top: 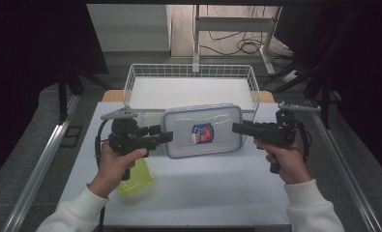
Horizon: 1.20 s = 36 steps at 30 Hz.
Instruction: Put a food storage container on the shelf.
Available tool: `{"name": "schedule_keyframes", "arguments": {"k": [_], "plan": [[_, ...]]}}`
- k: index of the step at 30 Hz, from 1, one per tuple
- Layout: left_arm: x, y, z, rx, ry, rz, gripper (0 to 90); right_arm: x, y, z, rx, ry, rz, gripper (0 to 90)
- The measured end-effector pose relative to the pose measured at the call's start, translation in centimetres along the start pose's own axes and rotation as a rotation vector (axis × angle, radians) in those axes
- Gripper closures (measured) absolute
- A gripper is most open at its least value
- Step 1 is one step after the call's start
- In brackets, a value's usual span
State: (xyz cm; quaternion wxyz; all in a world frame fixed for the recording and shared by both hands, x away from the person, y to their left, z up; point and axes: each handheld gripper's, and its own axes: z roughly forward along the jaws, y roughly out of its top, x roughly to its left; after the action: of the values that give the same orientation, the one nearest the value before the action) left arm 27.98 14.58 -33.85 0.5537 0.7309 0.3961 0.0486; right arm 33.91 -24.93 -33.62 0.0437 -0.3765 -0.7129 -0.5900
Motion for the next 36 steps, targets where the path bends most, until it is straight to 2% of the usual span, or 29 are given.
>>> {"name": "schedule_keyframes", "arguments": {"k": [5, 10, 19, 25, 30, 36], "plan": [[0.5, 1.0, -0.2, -0.011, -0.002, -0.009, 53.1, 0.1, 1.1, 0.4, -0.008, -0.005, -0.003, 52.4], [1.1, 2.4, -0.4, -0.018, -0.004, 0.005, 53.1, 0.0, 2.2, 0.8, -0.017, 0.003, -0.002, 52.4], [3.0, 5.1, -0.3, -0.021, -0.018, 0.004, 53.0, -0.5, 4.3, 1.9, -0.032, -0.006, 0.0, 52.4], [4.0, 6.5, -0.2, -0.024, -0.016, 0.01, 53.1, -1.3, 5.4, 2.7, -0.038, 0.009, 0.027, 52.4], [5.2, 8.0, 0.1, -0.014, -0.021, 0.012, 53.1, -1.7, 6.7, 3.4, -0.039, 0.002, 0.031, 52.4], [7.3, 8.9, 0.8, -0.018, -0.038, -0.009, 53.1, -2.6, 8.1, 4.6, -0.033, -0.01, 0.054, 52.3]]}}
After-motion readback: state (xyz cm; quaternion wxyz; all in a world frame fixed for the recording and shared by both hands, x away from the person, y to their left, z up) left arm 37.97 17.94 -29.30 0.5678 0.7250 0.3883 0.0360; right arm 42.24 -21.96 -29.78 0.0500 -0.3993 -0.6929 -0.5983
